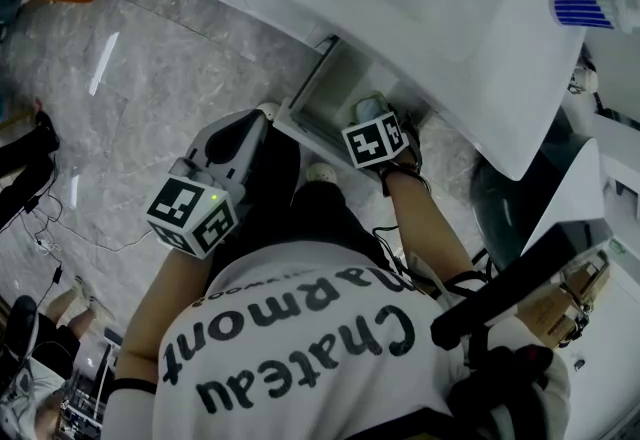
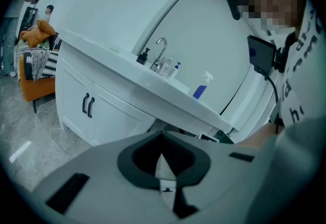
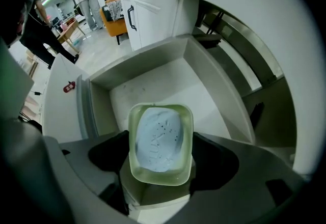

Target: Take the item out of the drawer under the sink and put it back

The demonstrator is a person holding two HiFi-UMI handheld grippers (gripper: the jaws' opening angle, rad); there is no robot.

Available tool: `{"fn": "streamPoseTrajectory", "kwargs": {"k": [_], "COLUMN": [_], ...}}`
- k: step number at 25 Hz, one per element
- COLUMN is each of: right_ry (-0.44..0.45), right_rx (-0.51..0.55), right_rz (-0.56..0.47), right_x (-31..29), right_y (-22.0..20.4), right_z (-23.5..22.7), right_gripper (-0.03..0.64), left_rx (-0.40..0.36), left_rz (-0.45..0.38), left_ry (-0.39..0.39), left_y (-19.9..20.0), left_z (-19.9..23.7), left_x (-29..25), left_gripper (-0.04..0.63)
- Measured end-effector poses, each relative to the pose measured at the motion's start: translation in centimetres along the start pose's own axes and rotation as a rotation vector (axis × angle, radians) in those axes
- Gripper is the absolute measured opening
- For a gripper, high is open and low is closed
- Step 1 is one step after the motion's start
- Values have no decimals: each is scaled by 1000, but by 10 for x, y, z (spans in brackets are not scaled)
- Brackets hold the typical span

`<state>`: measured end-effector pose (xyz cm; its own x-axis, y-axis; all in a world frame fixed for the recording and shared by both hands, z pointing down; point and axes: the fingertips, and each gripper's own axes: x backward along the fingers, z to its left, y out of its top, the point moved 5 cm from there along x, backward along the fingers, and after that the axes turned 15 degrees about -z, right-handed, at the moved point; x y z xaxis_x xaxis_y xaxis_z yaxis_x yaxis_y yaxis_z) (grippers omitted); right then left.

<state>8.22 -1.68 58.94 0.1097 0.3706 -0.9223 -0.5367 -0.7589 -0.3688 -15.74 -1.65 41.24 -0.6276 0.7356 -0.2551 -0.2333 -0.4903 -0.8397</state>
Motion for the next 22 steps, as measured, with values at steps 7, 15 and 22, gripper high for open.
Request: {"fn": "streamPoseTrajectory", "kwargs": {"k": [7, 15, 22], "right_ry": [5, 24, 14], "right_rx": [-4, 17, 14], "right_rz": [-47, -78, -60], "right_x": [15, 41, 53], "right_y": [15, 24, 25], "right_z": [0, 2, 2], "right_gripper": [396, 396, 396], "left_rx": [-1, -12, -19], "left_rz": [-10, -13, -2], "left_ry": [-8, -33, -77], "left_y": [4, 13, 21], "left_z": [-3, -10, -18], "left_x": [-3, -7, -11], "left_gripper": [-3, -3, -3]}}
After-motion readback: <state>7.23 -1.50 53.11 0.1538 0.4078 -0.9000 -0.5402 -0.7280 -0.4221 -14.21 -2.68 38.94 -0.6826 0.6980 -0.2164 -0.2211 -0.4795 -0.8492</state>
